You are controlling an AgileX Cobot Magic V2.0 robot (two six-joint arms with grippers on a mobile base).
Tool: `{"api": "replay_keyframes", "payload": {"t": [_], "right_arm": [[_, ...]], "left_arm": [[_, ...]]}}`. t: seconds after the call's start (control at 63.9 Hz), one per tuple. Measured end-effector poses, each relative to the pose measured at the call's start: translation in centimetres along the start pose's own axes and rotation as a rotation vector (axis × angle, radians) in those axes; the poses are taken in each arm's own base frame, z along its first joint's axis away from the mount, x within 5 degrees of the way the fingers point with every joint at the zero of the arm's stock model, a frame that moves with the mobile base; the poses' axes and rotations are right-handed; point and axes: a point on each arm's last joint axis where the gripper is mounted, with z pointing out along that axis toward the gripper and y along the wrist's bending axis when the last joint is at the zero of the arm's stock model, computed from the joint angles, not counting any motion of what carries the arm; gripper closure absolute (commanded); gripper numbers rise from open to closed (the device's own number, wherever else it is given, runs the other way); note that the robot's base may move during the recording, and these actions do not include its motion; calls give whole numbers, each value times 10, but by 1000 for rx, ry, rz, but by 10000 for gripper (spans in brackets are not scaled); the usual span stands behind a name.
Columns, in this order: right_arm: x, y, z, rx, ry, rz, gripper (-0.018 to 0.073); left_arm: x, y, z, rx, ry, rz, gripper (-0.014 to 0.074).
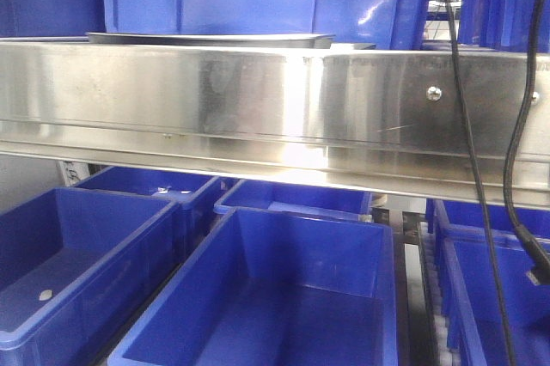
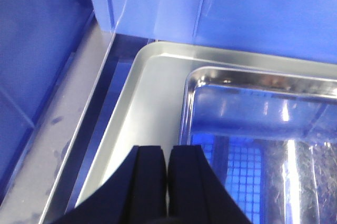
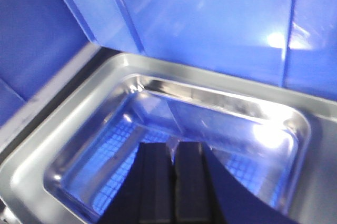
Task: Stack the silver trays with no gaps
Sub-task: 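Open both grippers to release the tray rims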
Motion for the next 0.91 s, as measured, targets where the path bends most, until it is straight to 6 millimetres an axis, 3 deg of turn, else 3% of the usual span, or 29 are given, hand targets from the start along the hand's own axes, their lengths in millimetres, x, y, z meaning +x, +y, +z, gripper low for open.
{"api": "replay_keyframes", "payload": {"t": [0.532, 0.735, 0.908], "right_arm": [[-4, 3, 0, -36, -45, 0, 634], [-4, 3, 0, -38, -47, 0, 634], [-4, 3, 0, -38, -47, 0, 634]], "left_arm": [[0, -2, -3, 26, -3, -25, 585], [5, 2, -35, 82, -110, -54, 585], [23, 10, -77, 150, -310, -62, 585]]}}
